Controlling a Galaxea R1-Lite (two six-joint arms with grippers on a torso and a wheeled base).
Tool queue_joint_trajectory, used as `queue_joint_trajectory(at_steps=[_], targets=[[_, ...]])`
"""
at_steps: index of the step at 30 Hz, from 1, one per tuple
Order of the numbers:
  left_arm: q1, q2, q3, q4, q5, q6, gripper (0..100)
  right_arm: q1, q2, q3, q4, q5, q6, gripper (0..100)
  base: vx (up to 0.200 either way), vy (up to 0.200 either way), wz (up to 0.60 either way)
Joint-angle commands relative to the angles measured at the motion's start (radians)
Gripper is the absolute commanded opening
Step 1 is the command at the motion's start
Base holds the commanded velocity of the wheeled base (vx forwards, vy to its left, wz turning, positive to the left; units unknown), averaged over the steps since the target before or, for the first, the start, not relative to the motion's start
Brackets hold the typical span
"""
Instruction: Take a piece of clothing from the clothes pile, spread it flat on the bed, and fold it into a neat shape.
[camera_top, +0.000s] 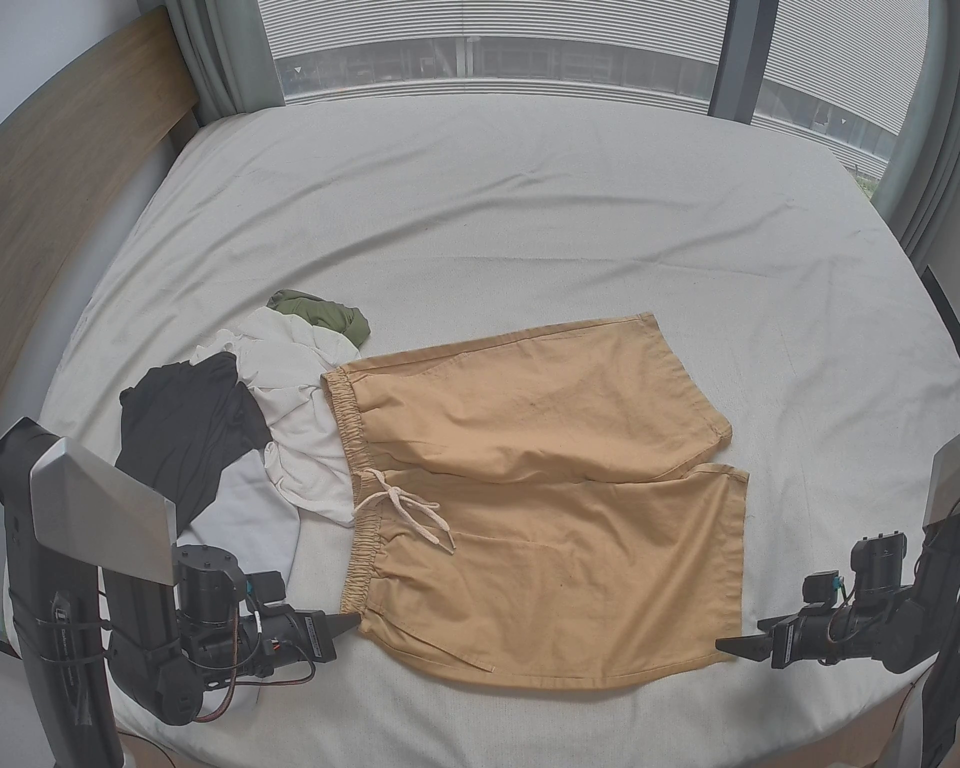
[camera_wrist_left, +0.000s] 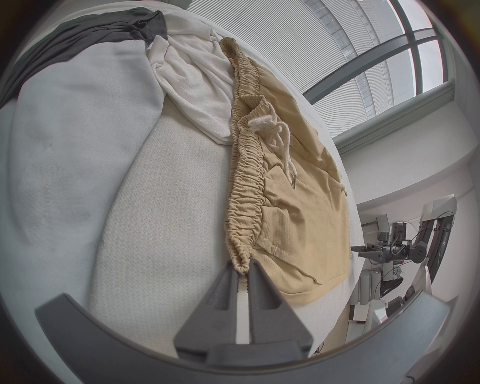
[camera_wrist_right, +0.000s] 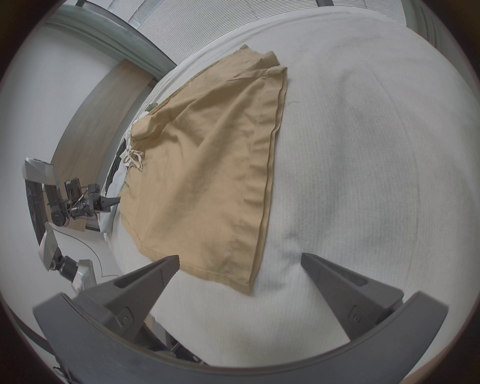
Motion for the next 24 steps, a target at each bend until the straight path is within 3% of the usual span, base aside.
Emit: queue_joint_trajectory(at_steps=[1, 8, 24], targets=[[-0.002, 0.003, 0.0, -0.002, 0.001, -0.001, 0, 0.006, 0.001, 0.018, 0.036, 0.004, -0.022, 100, 0.0, 0.0, 0.0], [-0.006, 0.003, 0.002, -0.002, 0.001, -0.001, 0, 0.026, 0.007, 0.015, 0.03, 0.085, -0.016, 100, 0.0, 0.0, 0.0], [-0.008, 0.003, 0.002, -0.002, 0.001, -0.001, 0, 0.026, 0.054, -0.019, 0.023, 0.093, 0.027, 100, 0.0, 0.0, 0.0]])
